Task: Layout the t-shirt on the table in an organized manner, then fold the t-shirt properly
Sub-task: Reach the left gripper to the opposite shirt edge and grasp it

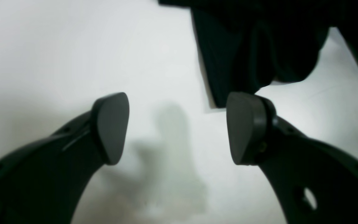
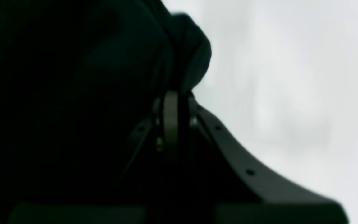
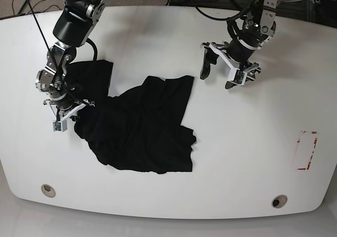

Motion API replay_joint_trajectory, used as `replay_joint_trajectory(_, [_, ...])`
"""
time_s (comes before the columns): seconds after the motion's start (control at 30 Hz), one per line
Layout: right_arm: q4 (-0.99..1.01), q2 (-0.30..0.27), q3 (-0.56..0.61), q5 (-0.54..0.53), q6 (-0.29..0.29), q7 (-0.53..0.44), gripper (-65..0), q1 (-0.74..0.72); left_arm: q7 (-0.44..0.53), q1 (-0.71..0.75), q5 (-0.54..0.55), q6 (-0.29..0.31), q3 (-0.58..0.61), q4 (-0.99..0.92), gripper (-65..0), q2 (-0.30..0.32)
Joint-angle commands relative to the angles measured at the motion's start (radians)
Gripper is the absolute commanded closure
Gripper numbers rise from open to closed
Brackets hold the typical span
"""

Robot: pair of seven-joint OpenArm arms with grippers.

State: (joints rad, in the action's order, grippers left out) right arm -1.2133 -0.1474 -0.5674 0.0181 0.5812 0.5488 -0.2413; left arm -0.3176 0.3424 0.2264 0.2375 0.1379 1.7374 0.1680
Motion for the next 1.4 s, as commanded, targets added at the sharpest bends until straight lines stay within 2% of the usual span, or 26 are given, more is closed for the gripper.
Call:
replay_joint_trajectory(0.0, [-0.066, -0.004, 0.001, -0.017, 0.004, -0.011, 0.0, -0.010, 0.022, -0.019, 0.011, 0.041, 0.001, -0.023, -50.8, -0.020])
replay_joint_trajectory(0.13, [-0.116, 0.004, 0.001, -0.017, 0.004, -0.005, 0.0, 0.018, 0.022, -0.044, 0.009, 0.086, 0.001, -0.086, -55.3, -0.054])
replay_joint_trajectory(0.3, [-0.147, 0.006, 0.001, -0.020, 0.004, -0.005, -0.2, 0.043, 0.022, -0.068, 0.009, 0.110, 0.004, -0.127, -55.4, -0.066])
replay_joint_trajectory(0.53, [-0.152, 0.006, 0.001, -0.022, 0.004, -0.005, -0.2, 0.067, 0.022, -0.105, 0.008, 0.110, 0.047, -0.202, -55.4, -0.103])
replay_joint_trajectory(1.03, [-0.211, 0.007, 0.001, -0.023, 0.004, -0.005, -0.2, 0.113, 0.021, -0.216, 0.008, 0.105, 0.191, -0.339, -55.3, -0.103])
replay_joint_trajectory(1.1, [-0.219, 0.018, 0.001, -0.023, 0.004, -0.005, -0.2, 0.115, 0.021, -0.227, 0.008, 0.105, 0.199, -0.356, -53.9, -0.103])
replay_joint_trajectory(1.2, [-0.231, 0.029, -0.001, -0.022, 0.004, -0.005, -0.2, 0.125, 0.021, -0.233, 0.008, 0.105, 0.197, -0.377, -48.2, -0.103])
replay_joint_trajectory(1.37, [-0.265, 0.033, -0.001, -0.023, 0.004, -0.005, -0.3, 0.141, 0.021, -0.259, 0.008, 0.105, 0.199, -0.417, -34.3, -0.103])
